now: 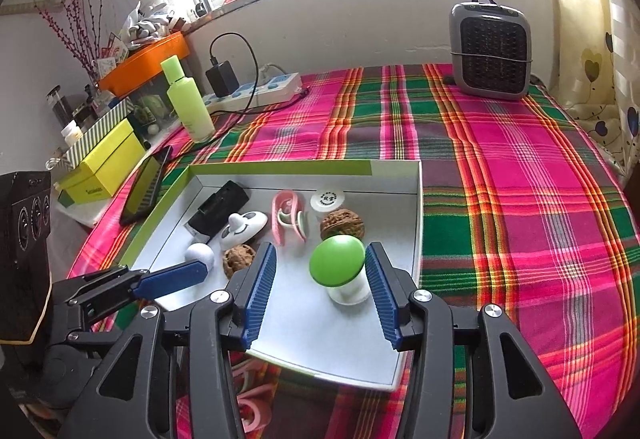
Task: Organize objects
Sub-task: 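Lower the walnut and green knob into the box and open both grippers, then withdraw both grippers from the box toward the pink clips on the table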
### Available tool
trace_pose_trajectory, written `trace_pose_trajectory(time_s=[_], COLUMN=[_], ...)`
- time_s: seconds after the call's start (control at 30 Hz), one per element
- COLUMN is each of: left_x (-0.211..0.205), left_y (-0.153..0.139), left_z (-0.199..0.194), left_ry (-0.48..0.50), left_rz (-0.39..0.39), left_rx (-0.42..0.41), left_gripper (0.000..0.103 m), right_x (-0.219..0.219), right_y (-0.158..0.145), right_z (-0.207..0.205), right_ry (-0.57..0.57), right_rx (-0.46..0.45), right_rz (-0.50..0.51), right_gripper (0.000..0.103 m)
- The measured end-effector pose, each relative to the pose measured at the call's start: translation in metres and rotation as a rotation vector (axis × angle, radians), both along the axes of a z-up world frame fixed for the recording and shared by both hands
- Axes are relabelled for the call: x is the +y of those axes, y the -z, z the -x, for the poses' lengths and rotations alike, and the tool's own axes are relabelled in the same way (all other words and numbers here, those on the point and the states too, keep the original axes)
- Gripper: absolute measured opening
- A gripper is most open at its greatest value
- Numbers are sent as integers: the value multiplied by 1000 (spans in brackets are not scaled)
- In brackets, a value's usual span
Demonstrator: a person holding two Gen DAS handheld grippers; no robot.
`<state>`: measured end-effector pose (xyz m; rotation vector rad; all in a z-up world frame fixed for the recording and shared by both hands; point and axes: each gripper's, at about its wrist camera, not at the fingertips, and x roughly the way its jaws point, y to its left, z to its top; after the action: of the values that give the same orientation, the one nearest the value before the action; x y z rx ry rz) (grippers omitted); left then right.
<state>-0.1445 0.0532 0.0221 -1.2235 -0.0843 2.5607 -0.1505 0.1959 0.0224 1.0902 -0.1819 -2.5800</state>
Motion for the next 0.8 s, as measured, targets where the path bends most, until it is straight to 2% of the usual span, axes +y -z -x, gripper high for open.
trace_pose_trajectory(time_s=[0.8], left_x=[-18], left_y=[-21], left_z=[-47], left_ry=[-38], left_rz=[-5], left_rx=[59], left_gripper=[47], right_x=[-2], right_y=[-24], right_z=[-54], right_ry=[28], right_rx=[78], right_rz=[20], right_gripper=[48])
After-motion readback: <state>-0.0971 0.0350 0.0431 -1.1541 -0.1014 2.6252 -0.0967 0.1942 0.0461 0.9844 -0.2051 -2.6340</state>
